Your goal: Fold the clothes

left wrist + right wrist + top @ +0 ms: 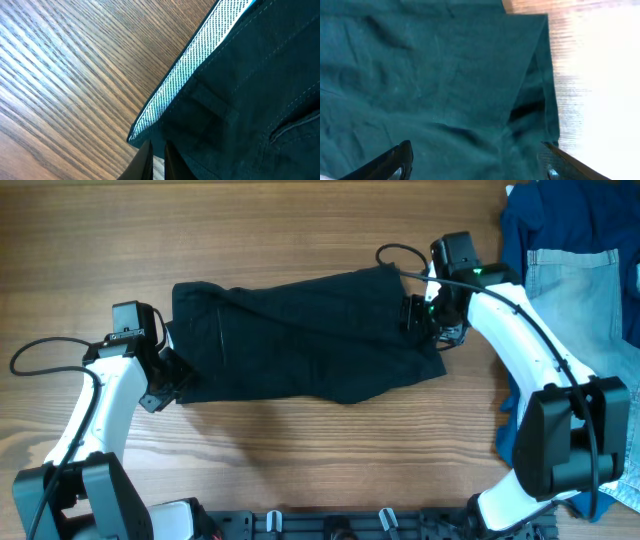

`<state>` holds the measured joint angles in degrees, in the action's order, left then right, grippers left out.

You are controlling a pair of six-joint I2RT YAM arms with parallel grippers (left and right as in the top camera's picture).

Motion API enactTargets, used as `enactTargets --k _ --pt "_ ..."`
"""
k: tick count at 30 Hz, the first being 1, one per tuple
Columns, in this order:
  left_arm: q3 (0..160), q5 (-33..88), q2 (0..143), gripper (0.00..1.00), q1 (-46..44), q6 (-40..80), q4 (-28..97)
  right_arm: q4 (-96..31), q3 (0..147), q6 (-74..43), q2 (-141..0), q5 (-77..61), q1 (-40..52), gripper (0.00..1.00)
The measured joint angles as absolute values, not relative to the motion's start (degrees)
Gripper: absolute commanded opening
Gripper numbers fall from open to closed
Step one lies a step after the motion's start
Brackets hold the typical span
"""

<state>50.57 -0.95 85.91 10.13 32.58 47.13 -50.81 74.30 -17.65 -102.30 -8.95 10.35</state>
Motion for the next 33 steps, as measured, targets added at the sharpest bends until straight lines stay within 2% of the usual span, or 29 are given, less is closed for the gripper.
enactTargets --k 3,4,7,8,12,13,14,15,16,17,18,19,23,25,27,28,29,31,33 --pt "50.6 -1.0 85.9 0.10 10.1 32.6 47.1 -43.9 68.3 -17.4 -102.3 -9.0 10.3 0.76" --pt "50.6 -0.9 85.9 0.10 10.1 32.6 47.0 -41.9 66.7 -17.1 -102.3 -9.0 10.3 0.67" --pt "50.6 -1.0 85.9 0.11 10.1 32.6 46.9 -35.9 63.5 -15.9 -102.3 -10.6 10.3 0.17" --pt "50.6 -1.0 85.9 0.10 10.1 32.6 46.9 -34.8 63.2 -15.4 -102.3 -12.3 10.3 0.04" --pt "50.6 -0.9 85.9 0.10 10.1 32.6 46.9 -29.4 63.1 -12.2 -102.3 -20.4 10.3 0.04" --pt "50.6 -1.0 85.9 0.10 10.1 32.6 46.9 -26.3 63.0 -12.0 -102.3 -22.2 10.3 0.23" --pt "50.6 -1.0 85.9 0.10 10.1 32.6 46.8 -20.8 63.0 -12.0 -102.3 -24.1 10.3 0.58" --pt "50.6 -1.0 85.9 0.10 10.1 32.6 46.7 -14.7 63.6 -12.8 -102.3 -25.7 10.3 0.54" --pt "50.5 -1.0 85.9 0.10 10.1 32.6 46.5 -7.3 64.0 -14.5 -102.3 -26.0 10.1 0.67" --pt "50.5 -0.9 85.9 0.10 10.1 32.6 46.6 -1.0 64.8 -16.4 -102.3 -25.7 9.8 0.87" --pt "50.5 -1.0 85.9 0.11 10.1 32.6 46.5 2.6 65.4 -18.8 -102.3 -24.5 9.3 0.95" --pt "50.5 -0.9 85.9 0.11 10.1 32.6 46.6 3.4 65.7 -21.4 -102.3 -22.9 8.5 1.00" --pt "50.5 -1.0 85.9 0.16 10.1 32.6 46.3 -3.9 65.8 -25.5 -102.3 -20.3 6.8 1.00" --pt "50.5 -0.9 85.9 0.24 10.1 32.4 45.8 -7.8 65.8 -26.0 -102.3 -20.0 6.8 1.00" --pt "50.5 -1.0 85.9 0.41 10.1 31.3 44.1 -10.9 65.8 -25.9 -102.3 -20.1 6.8 1.00" --pt "51.2 -0.9 85.9 0.70 10.2 29.9 43.8 -12.8 65.8 -25.8 -102.3 -20.1 6.8 1.00" --pt "52.9 -1.0 85.9 0.79 10.1 27.6 43.5 -15.0 65.8 -24.9 -102.2 -20.7 6.8 0.98" --pt "56.9 -0.9 85.8 0.81 10.2 24.9 39.6 -20.4 66.0 -22.6 -102.0 -21.6 7.0 0.92" --pt "59.9 -1.0 85.4 0.77 10.1 23.0 33.1 -28.3 65.9 -20.7 -101.9 -20.8 7.8 0.93"
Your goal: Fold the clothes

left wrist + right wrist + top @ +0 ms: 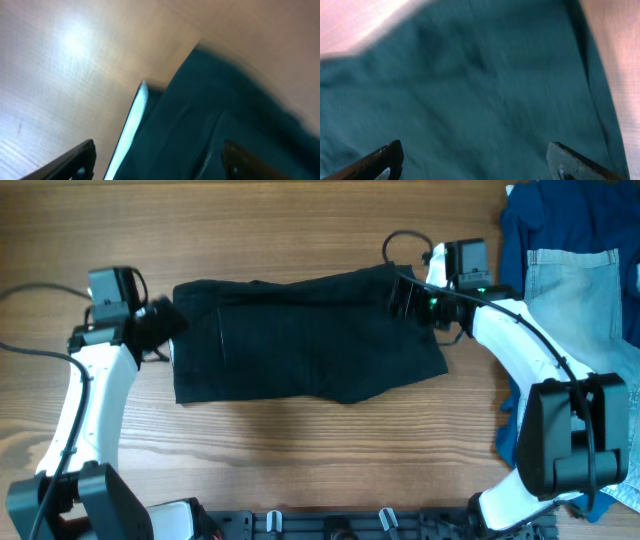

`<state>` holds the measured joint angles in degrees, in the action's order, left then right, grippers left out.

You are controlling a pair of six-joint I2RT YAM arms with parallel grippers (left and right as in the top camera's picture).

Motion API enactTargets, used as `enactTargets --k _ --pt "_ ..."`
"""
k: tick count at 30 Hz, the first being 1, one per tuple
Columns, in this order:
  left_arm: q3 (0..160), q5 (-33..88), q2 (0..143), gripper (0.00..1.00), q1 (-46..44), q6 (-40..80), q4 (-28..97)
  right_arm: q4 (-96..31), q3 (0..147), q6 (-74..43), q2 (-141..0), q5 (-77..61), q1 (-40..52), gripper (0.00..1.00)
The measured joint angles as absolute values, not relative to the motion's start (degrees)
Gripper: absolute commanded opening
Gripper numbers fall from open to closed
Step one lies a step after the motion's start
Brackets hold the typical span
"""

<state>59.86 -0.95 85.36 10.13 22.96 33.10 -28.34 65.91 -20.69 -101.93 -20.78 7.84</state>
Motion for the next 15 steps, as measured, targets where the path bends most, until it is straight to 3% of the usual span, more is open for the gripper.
enactTargets --k 4,15 --pt "60.5 0.6 86.4 0.74 10.1 21.6 27.9 -33.4 64.8 -19.4 -102.0 -16.8 8.6 0.97" --pt "60.5 7.6 103.0 0.81 10.1 21.0 12.9 -36.0 63.5 -19.1 -102.0 -14.9 8.6 0.97"
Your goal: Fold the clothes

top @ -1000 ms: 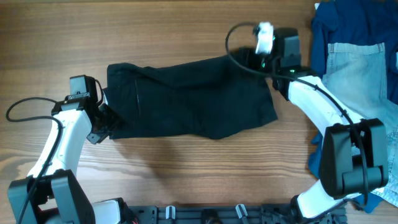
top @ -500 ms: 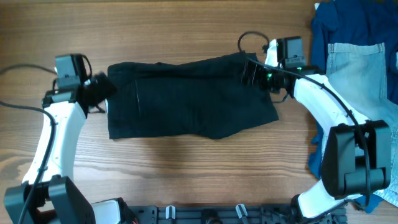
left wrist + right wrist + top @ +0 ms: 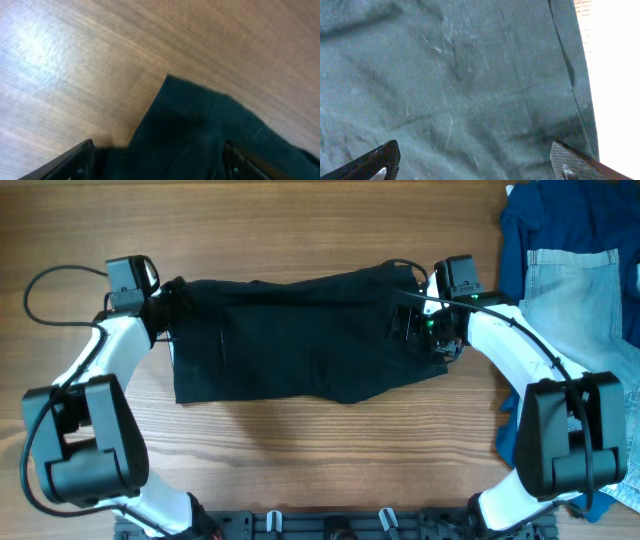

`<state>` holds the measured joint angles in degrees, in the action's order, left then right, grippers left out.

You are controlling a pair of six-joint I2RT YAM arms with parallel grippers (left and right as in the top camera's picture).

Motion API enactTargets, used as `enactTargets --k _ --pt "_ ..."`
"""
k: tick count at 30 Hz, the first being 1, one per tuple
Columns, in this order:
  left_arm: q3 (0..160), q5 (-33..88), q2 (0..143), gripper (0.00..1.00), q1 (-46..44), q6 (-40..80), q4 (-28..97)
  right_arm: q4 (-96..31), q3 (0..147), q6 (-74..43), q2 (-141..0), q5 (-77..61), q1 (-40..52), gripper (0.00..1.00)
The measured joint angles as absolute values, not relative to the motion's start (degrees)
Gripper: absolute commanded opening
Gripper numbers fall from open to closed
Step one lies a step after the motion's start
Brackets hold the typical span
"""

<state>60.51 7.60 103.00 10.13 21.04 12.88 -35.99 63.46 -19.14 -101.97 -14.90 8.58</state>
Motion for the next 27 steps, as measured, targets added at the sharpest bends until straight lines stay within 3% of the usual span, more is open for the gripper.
enactTargets --k 5,6,8,9,16,20,22,27 --pt "60.5 9.6 106.3 0.77 10.1 21.0 5.3 -36.2 63.5 -19.2 -102.0 -14.9 8.6 0.97" --pt "60.5 10.3 106.9 0.63 10.2 21.0 3.5 -36.2 63.5 -19.2 -102.0 -14.9 8.6 0.97" --pt "60.5 11.7 108.0 0.14 10.2 21.0 1.5 -36.2 63.5 -19.2 -102.0 -14.9 8.6 0.97" --pt "60.5 12.1 108.3 0.04 10.2 20.9 1.3 -36.2 63.5 -19.2 -102.0 -14.9 8.6 0.97" --pt "60.6 12.6 106.6 0.04 11.3 20.6 8.5 -34.5 63.4 -20.4 -102.0 -11.3 8.6 0.97" --pt "60.5 13.0 91.6 0.04 12.9 20.6 20.1 -30.5 63.4 -23.6 -102.0 -6.1 8.5 0.97" --pt "60.8 12.4 88.4 0.04 12.9 20.6 24.4 -32.2 63.3 -26.1 -102.0 -4.8 8.2 0.94" --pt "60.8 9.0 88.0 0.04 12.9 20.6 31.6 -39.8 63.3 -34.6 -102.0 -0.9 3.2 0.98"
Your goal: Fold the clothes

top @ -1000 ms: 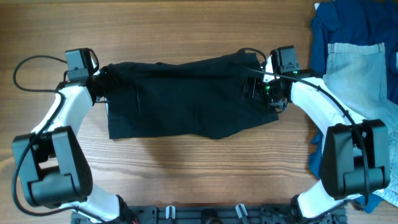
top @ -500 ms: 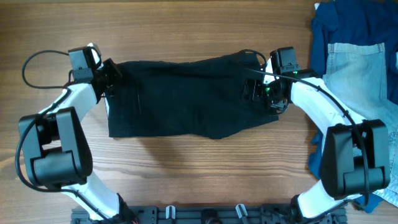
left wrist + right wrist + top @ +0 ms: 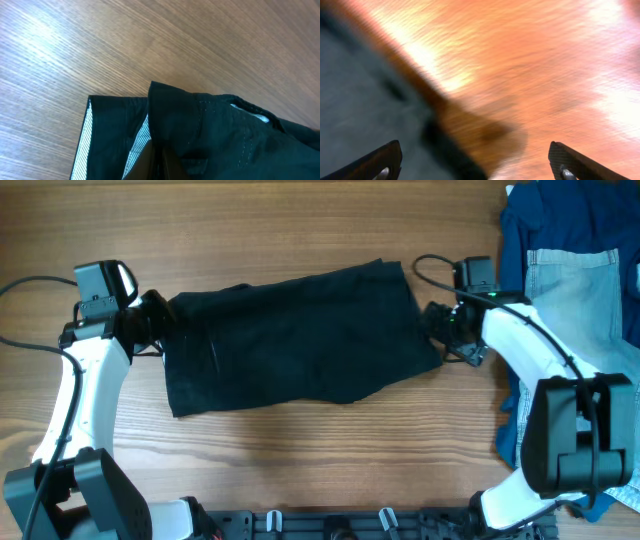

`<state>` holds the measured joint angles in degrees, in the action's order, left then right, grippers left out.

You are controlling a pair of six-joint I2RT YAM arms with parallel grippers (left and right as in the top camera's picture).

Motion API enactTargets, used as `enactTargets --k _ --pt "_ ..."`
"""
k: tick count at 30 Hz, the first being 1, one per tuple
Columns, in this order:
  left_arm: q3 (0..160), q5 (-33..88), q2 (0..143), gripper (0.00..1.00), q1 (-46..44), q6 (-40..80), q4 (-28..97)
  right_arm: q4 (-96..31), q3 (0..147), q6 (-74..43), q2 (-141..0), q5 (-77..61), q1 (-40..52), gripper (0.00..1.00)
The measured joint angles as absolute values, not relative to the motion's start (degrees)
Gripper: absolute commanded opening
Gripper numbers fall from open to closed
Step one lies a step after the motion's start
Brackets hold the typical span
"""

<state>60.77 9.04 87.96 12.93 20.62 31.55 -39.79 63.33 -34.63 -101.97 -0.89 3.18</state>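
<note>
A black garment (image 3: 300, 340) lies spread flat across the middle of the wooden table, its striped inner waistband (image 3: 82, 140) showing at the left end. At that upper left corner my left gripper (image 3: 152, 328) is shut on a fold of the waistband, and the fingers (image 3: 158, 167) are pressed together in the cloth. My right gripper (image 3: 440, 338) is at the garment's right edge, open wide (image 3: 476, 162) with nothing between the fingers. That view is blurred, with dark cloth (image 3: 350, 105) on the left and bare wood elsewhere.
A heap of blue and denim clothes (image 3: 575, 260) covers the table's right end, just beyond my right arm. Bare wood (image 3: 300, 460) lies in front of and behind the garment. Arm bases and a rail sit along the front edge (image 3: 330, 525).
My left gripper was open over the garment's top left corner and is now shut on the waistband there. My right gripper, still open, has gone from above the cloth to its right edge.
At first my left gripper was shut on the garment's lower left edge and my right gripper was open over its right end. Later the left gripper was open near the top left corner. Now it grips that corner, and the right gripper stays open.
</note>
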Motion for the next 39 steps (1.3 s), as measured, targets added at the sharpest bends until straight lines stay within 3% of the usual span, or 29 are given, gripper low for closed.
enactTargets --k 4,11,18,25,30,39 --pt "60.8 8.2 88.0 0.04 12.9 20.6 32.0 -49.1 63.3 -38.5 -101.9 4.8 -3.0 0.98" --pt "60.8 7.4 88.0 0.04 12.9 20.6 32.0 -57.2 63.2 -26.9 -101.9 4.7 -4.6 0.99" --pt "60.8 7.3 88.0 0.04 12.9 20.6 32.0 -52.3 63.2 -17.2 -101.9 -9.1 -4.6 0.99" --pt "60.8 7.3 88.0 0.04 12.9 20.6 32.0 -48.9 63.1 -15.3 -101.9 -13.2 -4.0 0.99" --pt "60.8 7.3 88.0 0.04 12.9 20.6 32.0 -39.8 63.1 -11.6 -101.9 -25.4 3.3 0.99" --pt "60.8 7.3 88.0 0.04 12.9 20.6 32.2 -38.9 63.1 -11.4 -101.9 -26.9 7.6 1.00"
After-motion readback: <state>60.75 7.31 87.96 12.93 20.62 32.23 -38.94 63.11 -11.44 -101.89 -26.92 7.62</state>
